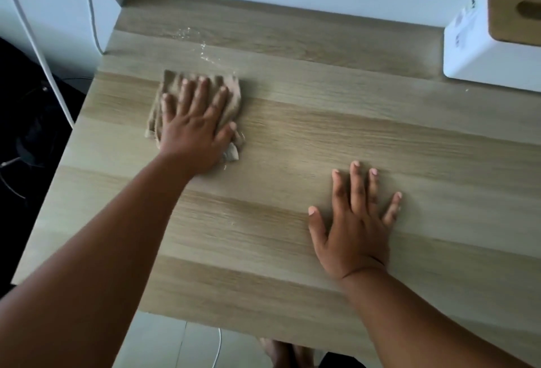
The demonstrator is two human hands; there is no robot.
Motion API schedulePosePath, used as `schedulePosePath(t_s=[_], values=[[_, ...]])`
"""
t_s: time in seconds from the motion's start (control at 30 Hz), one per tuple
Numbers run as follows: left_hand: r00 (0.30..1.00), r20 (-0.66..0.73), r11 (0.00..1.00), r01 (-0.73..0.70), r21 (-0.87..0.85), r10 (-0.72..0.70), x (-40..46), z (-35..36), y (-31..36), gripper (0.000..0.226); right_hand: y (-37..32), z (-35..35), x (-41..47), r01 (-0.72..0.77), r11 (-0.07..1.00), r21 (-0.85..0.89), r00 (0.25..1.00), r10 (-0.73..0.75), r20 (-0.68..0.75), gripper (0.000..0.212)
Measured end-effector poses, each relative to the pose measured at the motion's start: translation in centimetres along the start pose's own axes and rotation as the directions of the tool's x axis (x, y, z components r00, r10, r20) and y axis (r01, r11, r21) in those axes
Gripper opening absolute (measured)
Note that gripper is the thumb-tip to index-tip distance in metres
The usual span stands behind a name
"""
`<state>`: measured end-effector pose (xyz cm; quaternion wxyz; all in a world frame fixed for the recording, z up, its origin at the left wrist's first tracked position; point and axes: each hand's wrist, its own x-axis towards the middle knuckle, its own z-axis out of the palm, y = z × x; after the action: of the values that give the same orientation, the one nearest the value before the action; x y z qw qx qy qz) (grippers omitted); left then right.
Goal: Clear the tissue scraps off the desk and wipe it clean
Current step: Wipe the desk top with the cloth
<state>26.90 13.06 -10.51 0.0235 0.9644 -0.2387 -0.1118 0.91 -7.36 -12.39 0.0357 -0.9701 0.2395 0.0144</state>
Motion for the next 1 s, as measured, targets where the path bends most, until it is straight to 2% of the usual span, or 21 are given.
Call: schedulePosePath(t_s=[0.1, 0.2, 0.27, 0.33, 0.43, 0.53, 0.6, 0.73, 0.87, 1.0], values=[[0.979, -0.042, 0.979, -0.197, 0.05, 0.2, -5.5, 1.0, 0.3, 0.075, 0.0, 0.0, 0.0, -0.001, 1.0, 0.009, 1.0, 0.001, -0.003, 0.081], [0.958, -0.078, 0.96, -0.273, 0.06, 0.277, -8.7, 1.4, -2.7, 0.073, 0.0, 0.1, 0.0, 0.0, 1.0, 0.009, 1.0, 0.0, -0.011, 0.082], [0.978, -0.102, 0.982, -0.18, 0.052, 0.184, -8.5, 1.0, -4.8, 0.075, 0.0, 0.1, 0.0, 0.003, 1.0, 0.012, 1.0, -0.003, -0.016, 0.082], [0.996, -0.091, 1.0, 0.004, 0.012, -0.003, -6.3, 0.3, -5.8, 0.078, 0.0, 0.1, 0.0, 0.007, 1.0, 0.013, 1.0, -0.007, -0.015, 0.082], [0.965, -0.05, 0.966, 0.253, -0.051, -0.256, -0.9, -0.5, -4.5, 0.08, 0.1, 0.0, 0.0, 0.002, 1.0, 0.007, 1.0, -0.002, 0.006, 0.083], [0.949, -0.014, 0.947, 0.314, -0.059, -0.316, 3.9, -0.7, -1.6, 0.082, 0.0, -0.2, 0.0, -0.002, 1.0, -0.007, 1.0, 0.002, 0.026, 0.081], [0.967, -0.006, 0.966, 0.255, -0.032, -0.255, 5.5, -0.5, 0.8, 0.082, -0.1, -0.3, 0.0, -0.007, 1.0, -0.002, 0.999, 0.007, 0.033, 0.081], [1.0, -0.017, 1.0, 0.016, 0.017, -0.016, 4.0, 0.2, 4.7, 0.078, 0.0, -0.3, -0.1, -0.006, 1.0, -0.006, 0.999, 0.006, 0.034, 0.081], [0.973, -0.087, 0.976, -0.214, 0.038, 0.216, -2.5, 1.8, 5.1, 0.069, 0.0, -0.1, 0.0, -0.006, 1.0, -0.002, 1.0, 0.006, 0.024, 0.081], [0.942, -0.141, 0.952, -0.296, 0.08, 0.305, -9.9, 3.6, 2.4, 0.063, -0.1, 0.0, -0.1, -0.009, 1.0, 0.005, 1.0, 0.009, 0.027, 0.082]])
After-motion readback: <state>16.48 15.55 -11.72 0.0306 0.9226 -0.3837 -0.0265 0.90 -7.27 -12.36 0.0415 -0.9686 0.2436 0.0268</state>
